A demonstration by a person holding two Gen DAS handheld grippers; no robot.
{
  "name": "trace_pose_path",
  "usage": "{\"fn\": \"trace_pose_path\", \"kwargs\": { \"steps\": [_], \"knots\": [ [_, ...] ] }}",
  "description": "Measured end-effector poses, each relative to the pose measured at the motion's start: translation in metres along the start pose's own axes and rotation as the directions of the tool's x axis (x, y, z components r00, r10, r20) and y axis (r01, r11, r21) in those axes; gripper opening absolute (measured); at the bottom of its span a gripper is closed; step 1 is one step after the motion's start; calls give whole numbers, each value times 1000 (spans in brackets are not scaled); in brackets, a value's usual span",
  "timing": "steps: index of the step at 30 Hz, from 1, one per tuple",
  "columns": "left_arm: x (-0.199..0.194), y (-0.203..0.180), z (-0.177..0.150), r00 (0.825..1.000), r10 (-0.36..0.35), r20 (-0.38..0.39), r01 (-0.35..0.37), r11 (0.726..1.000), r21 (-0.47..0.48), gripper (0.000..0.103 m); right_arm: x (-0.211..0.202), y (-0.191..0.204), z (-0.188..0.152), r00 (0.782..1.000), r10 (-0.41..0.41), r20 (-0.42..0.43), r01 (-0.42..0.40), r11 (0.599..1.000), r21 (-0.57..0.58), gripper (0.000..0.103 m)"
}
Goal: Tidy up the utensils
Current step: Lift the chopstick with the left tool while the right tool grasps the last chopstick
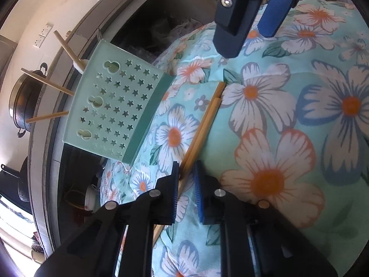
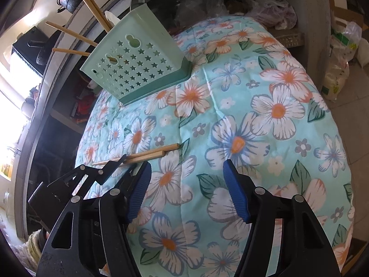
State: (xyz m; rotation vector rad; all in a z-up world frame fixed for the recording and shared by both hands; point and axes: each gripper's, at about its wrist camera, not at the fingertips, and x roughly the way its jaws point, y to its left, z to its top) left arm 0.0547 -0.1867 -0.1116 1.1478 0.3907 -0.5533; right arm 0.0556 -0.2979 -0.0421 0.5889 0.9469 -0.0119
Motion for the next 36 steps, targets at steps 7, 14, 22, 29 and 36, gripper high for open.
{"fn": "trace_pose_path", "kwargs": {
  "steps": [7,14,22,29,36],
  "knots": [
    [-25,-3,-6,999,-51,-10,51,999,2,10,-9,-7,-3,1000,6,23,-7,1000,20,59],
    [-47,23,-17,951,-305,-58,277,919,-280,16,-12,-12,-5,1000,12,27,-13,1000,27,59],
    [-65,41,-15,890,-445,104,444,789,-424,34,-13,-11,-5,999,22,25,-23,999,37,59],
    [-53,21,8,906,-416,82,420,855,-304,34,-14,-10,-6,999,24,22,-25,999,45,59],
    [-28,18,15,892,-450,47,436,827,-356,25,-16,-10,-6,1000,18,22,-19,999,44,59]
  ]
}}
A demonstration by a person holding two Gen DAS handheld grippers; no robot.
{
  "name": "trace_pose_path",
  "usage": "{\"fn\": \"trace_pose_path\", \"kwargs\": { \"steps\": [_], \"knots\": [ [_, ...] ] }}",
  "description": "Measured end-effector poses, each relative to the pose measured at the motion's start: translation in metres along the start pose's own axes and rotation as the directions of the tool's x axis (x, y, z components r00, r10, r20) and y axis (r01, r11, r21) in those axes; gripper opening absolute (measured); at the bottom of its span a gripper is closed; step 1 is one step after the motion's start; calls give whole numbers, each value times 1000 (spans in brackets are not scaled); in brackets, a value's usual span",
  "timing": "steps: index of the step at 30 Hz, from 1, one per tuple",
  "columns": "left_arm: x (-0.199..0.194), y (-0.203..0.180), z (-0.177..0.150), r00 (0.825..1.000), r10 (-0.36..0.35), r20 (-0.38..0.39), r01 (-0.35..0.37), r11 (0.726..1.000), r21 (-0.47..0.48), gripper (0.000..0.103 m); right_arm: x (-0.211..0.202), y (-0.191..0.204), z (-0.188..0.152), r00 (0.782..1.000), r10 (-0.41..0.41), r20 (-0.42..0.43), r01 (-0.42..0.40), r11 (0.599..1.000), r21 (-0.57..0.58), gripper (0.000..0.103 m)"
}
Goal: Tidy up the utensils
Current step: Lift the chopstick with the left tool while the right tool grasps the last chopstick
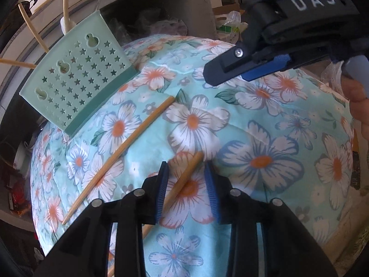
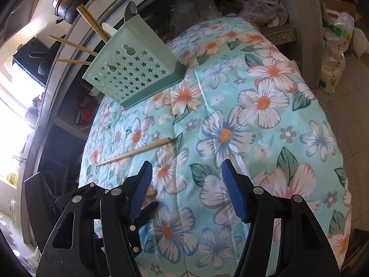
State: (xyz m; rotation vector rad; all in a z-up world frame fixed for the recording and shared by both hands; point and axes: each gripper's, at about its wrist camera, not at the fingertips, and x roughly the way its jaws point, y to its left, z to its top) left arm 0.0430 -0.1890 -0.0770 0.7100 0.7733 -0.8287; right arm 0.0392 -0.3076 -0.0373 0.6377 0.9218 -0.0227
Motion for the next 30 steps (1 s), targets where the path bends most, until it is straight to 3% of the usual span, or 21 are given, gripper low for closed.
{"fn": "trace_pose_path", "kwargs": {
  "steps": [1,5,7,8,14,16,21,25,30],
  "knots": [
    [0,2,1,1000,-7,0,7,1000,-15,20,0,0,0,1000,0,-1,0,1000,2,59],
    [-3,7,4,1000,4,14,-3,999,-54,17,-2,2,1,1000,5,10,-5,1000,4,59],
    [-5,16,6,1000,-6,14,7,995,-95,5,-4,2,2,1000,9,17,-9,1000,5,59],
    [-7,23,7,1000,-17,18,19,991,-129,6,-5,1,2,1000,11,19,-11,1000,7,59],
    [-21,65,4,996,-59,72,81,931,-355,5,-4,1,2,999,41,18,-41,999,29,59],
    [-24,81,0,994,-65,90,98,897,-431,5,-2,3,3,998,60,11,-60,997,39,59],
    [-34,120,-20,984,-79,161,163,767,-620,5,7,11,9,991,134,-8,-133,988,74,57],
    [-37,143,-40,979,-69,193,188,677,-711,5,24,19,12,974,223,-47,-214,967,138,55],
    [-35,161,-63,979,-60,194,190,599,-778,5,46,21,13,963,260,-76,-239,947,213,51]
  ]
}}
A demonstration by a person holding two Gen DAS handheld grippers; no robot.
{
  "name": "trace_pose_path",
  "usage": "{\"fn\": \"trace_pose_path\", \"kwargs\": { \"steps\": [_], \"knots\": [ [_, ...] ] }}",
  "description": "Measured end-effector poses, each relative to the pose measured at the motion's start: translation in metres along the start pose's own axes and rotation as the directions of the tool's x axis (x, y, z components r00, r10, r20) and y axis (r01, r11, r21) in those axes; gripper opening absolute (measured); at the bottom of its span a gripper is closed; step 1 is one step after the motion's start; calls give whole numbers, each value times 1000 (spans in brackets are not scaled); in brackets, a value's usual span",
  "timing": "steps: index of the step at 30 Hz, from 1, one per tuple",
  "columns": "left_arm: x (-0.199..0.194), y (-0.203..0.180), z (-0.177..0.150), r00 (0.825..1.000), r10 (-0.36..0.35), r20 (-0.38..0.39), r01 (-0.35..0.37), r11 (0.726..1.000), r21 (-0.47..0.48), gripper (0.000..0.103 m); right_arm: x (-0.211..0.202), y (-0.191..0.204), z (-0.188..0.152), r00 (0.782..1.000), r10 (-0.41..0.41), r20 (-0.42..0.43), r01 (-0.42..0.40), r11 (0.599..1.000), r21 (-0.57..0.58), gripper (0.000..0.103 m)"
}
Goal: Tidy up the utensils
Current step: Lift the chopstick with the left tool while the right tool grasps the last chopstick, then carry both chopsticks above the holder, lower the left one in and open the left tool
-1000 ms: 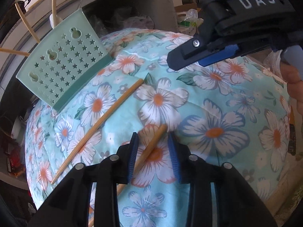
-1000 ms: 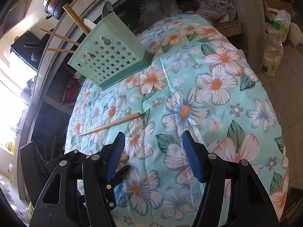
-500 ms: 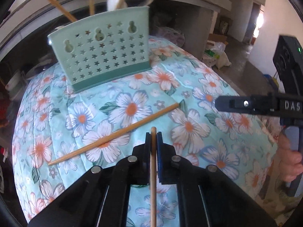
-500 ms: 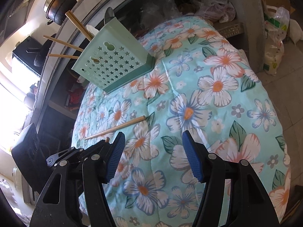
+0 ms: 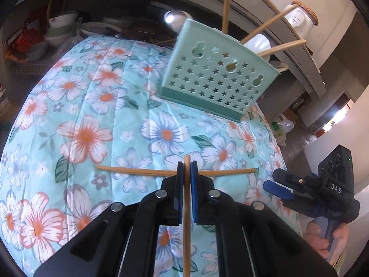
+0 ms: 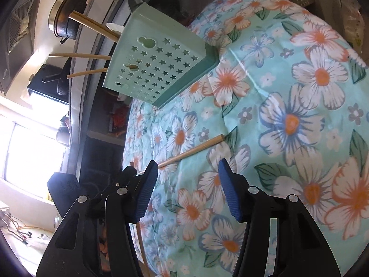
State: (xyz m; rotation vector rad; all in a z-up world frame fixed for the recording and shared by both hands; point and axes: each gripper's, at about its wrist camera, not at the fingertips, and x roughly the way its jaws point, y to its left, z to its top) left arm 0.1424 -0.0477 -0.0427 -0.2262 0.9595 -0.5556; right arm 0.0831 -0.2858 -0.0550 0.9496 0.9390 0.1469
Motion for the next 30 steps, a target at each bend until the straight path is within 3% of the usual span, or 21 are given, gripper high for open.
{"fn": "trace_pose_path", "kwargs": {
  "steps": [5,13,20,23,27,30],
  "knots": [
    [-2,18,-6,1000,15,7,-14,999,-50,5,21,-12,11,1000,-14,-13,15,995,94,45],
    [-6,38,-11,1000,23,21,-21,995,-101,5,36,-16,20,999,-22,40,13,978,209,44],
    [-4,48,-16,1000,17,13,-16,992,-121,5,40,-20,21,993,-69,97,39,957,287,27],
    [-4,50,-17,1000,17,9,-16,992,-122,6,39,-26,20,991,-73,109,37,953,302,13],
    [-4,53,-17,1000,22,-4,-22,993,-118,6,23,-24,21,985,-19,172,-29,962,273,10],
    [-3,54,-18,999,29,-19,-31,994,-108,6,-2,-5,27,965,-12,262,-37,983,182,8]
  ]
}}
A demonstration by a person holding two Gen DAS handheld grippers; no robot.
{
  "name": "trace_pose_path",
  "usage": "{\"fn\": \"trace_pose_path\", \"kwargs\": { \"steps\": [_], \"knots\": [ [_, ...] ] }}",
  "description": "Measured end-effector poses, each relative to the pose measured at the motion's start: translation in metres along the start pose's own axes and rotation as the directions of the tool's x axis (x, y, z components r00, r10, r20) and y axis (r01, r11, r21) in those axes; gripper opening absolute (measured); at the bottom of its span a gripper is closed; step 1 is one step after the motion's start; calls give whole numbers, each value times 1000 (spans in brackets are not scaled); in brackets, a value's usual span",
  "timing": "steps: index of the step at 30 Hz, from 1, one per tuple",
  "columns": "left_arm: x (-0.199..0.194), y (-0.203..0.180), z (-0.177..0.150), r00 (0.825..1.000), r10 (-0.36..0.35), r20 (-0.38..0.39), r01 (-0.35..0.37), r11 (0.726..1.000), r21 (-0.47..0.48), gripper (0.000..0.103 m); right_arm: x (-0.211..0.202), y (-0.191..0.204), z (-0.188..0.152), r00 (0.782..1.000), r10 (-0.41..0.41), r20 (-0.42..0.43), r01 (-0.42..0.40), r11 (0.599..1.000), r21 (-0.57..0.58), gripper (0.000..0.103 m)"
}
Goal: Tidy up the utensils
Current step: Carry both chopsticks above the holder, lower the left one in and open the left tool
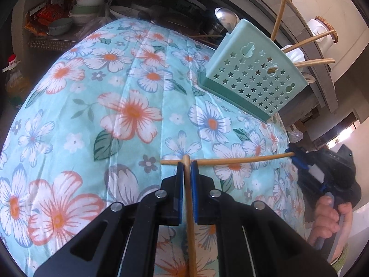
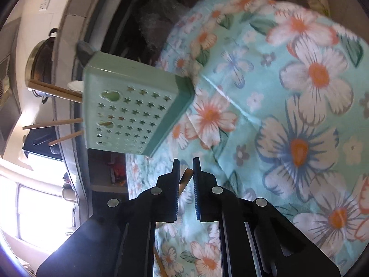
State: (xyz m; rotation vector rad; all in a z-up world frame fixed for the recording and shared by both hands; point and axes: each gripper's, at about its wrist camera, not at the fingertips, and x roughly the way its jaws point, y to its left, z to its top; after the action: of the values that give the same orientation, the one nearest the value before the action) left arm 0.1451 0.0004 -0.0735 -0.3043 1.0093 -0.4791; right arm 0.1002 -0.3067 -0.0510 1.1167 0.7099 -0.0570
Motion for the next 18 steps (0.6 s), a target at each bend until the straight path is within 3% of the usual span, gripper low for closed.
{"fn": "trace_pose_path", "kwargs": {
  "steps": [4,9,18],
  "knots": [
    [5,-1,-1,1000,11,-28,-10,1000,21,7,-36,35,8,991,10,130,12,985,-171,7],
    [15,-7,-2,995,68,-68,-63,996,67,8,-76,68,4,967,28,252,68,930,-362,7],
    [26,-22,3,978,157,-134,-131,974,187,9,-83,86,-14,955,56,291,107,851,-514,6]
  ]
}}
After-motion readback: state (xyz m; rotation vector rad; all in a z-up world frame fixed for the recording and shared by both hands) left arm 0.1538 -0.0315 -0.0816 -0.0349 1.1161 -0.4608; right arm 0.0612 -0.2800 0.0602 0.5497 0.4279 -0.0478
